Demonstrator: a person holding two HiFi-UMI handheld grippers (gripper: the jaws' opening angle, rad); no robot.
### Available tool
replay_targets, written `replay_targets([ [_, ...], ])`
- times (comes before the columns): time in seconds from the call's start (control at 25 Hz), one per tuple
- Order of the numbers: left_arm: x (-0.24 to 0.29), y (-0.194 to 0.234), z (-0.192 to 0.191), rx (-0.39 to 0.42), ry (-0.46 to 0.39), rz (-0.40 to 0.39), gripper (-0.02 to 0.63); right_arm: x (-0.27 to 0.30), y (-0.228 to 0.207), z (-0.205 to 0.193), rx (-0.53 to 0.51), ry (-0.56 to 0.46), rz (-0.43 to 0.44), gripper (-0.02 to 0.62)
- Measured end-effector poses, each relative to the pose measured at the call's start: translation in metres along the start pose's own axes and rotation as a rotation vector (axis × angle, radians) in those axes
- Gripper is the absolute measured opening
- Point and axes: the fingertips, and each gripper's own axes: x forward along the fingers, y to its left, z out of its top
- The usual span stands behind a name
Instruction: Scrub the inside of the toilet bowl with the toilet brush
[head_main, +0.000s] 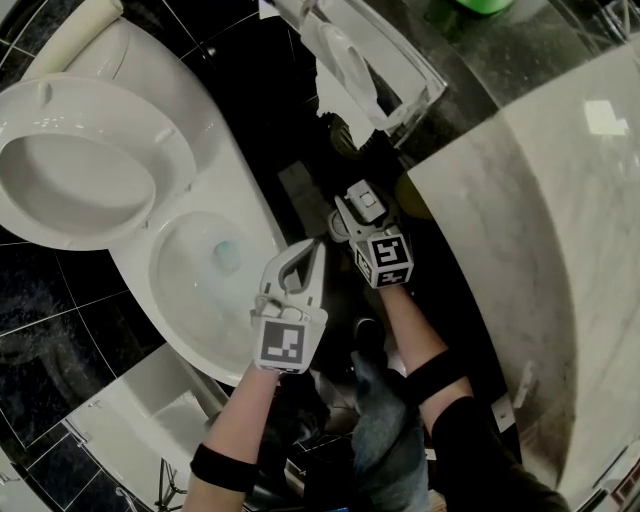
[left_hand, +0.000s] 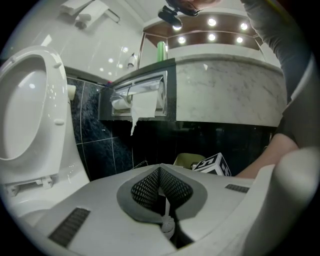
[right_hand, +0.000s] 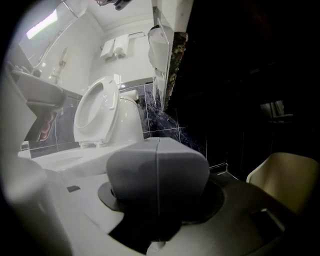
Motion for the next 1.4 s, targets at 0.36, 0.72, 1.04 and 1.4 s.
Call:
replay_targets([
  [0.36, 0.004, 0.007, -0.019, -0.006, 0.011, 0.007, 0.000, 0.003, 0.007, -0.050, -0.028, 0.081, 0.000, 0.262],
  [0.72, 0.005, 0.006, -0.029, -0.012, 0.015, 0.002, 0.001, -0.003, 0.006, -0.070, -0.013, 0.100, 0.010, 0.287],
  [1.04, 0.003, 0.002, -0.030, -0.017, 0.010, 0.000, 0.002, -0.004, 0.014, -0.061, -0.026, 0.097, 0.036, 0.370],
  [1.4, -0.023, -0.001, -0.006, -0.036, 0.006, 0.008, 0.002, -0.032, 0.027, -0.030, -0.080, 0.099, 0.034, 0.371],
])
